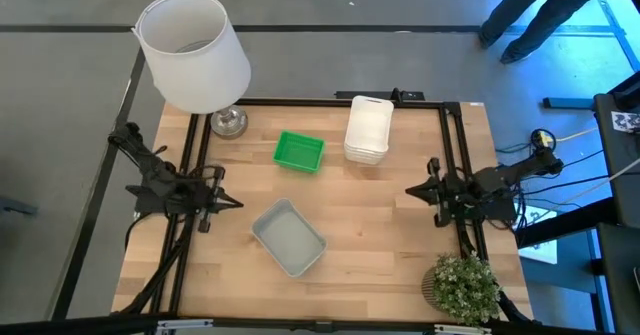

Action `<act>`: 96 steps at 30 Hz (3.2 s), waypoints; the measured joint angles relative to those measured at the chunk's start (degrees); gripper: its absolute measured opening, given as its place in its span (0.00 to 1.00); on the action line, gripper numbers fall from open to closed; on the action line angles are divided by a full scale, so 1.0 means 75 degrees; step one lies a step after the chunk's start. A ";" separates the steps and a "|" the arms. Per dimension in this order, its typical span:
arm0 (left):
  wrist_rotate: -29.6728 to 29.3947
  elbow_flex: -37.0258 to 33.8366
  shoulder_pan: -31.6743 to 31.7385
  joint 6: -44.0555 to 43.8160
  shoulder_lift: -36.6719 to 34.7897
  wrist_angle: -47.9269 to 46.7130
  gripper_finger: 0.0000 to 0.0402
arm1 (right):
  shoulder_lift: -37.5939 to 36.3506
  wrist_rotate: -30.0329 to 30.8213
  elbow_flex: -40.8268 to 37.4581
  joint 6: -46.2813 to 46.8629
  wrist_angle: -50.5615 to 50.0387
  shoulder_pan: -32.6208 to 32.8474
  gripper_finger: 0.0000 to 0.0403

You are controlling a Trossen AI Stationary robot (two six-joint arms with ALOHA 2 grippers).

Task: Stack baskets by color
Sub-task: Return to Home Position

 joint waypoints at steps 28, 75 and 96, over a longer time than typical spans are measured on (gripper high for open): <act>-0.3343 -0.0113 -0.0003 0.0030 0.0000 -0.0074 0.03 | 0.0047 -0.0200 -0.0411 -0.2168 0.0926 -0.0038 0.00; -0.3324 -0.0116 -0.0003 0.0844 0.0000 -0.0085 0.03 | 0.0050 -0.0200 -0.0402 -0.2209 0.0920 -0.0038 0.00; -0.3322 -0.0119 -0.0006 0.0844 0.0000 -0.0087 0.03 | 0.0050 -0.0197 -0.0402 -0.2209 0.0921 -0.0041 0.03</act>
